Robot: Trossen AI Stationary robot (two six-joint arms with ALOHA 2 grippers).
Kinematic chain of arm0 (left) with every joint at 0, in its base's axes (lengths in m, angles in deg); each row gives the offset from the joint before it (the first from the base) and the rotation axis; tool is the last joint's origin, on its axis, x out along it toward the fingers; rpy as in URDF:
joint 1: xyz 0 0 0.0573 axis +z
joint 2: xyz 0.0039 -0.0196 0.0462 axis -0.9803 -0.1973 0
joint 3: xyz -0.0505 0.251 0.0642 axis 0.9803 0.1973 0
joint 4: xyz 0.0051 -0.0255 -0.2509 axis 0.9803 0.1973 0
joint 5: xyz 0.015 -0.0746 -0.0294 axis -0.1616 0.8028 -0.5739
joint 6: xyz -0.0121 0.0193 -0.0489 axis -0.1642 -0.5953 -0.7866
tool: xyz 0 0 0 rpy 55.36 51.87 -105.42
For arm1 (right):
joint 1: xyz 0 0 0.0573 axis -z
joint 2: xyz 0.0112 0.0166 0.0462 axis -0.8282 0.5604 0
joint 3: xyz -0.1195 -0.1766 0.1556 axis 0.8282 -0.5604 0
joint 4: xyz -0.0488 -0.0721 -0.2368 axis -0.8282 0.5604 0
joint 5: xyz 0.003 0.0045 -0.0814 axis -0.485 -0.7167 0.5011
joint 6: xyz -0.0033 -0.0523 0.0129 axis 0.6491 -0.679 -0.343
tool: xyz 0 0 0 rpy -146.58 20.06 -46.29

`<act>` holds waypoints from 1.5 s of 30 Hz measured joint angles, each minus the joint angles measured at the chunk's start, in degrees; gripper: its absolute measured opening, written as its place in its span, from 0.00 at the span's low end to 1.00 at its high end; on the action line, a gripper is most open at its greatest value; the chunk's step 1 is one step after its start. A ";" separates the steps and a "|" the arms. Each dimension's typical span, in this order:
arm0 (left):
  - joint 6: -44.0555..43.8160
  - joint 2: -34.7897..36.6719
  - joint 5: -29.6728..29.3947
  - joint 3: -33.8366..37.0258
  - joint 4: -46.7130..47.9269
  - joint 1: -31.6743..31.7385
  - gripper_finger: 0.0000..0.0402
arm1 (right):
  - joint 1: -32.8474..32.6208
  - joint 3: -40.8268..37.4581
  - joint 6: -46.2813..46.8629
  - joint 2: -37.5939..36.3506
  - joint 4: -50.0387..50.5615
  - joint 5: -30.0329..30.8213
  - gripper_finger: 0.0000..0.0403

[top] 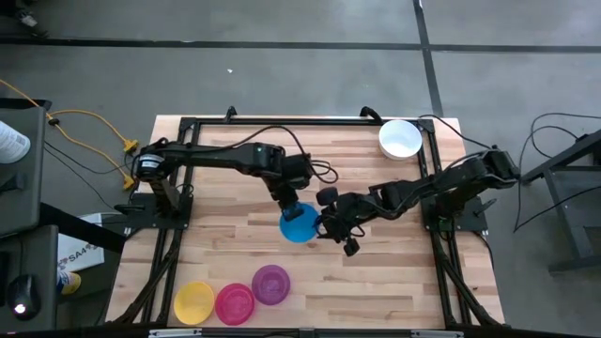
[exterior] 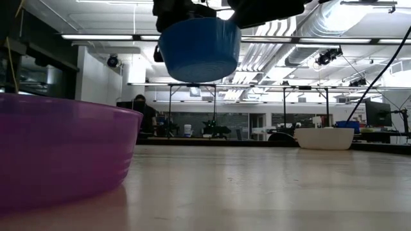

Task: Nest bowls inside each other
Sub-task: Stack the blue bowl on the white bowl

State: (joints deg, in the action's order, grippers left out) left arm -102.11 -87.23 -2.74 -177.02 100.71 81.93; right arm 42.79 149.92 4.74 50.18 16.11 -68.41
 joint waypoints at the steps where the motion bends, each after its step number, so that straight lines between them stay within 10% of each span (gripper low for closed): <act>1: 0.22 -0.01 -0.01 0.03 -0.07 0.00 0.00 | 0.00 0.00 0.00 0.00 -0.06 0.00 0.34; 29: 0.86 -0.01 0.08 0.08 -0.87 0.00 0.00 | 0.00 -0.02 -0.15 1.79 -0.76 -1.33 0.33; 45: 0.90 -0.01 0.17 0.08 -1.20 0.02 0.00 | -0.02 -0.02 -2.10 1.79 -0.99 -1.78 0.02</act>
State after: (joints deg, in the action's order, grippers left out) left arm -101.21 -87.24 -2.58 -176.94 99.51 81.96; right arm 42.77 149.90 2.64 51.97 15.12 -70.19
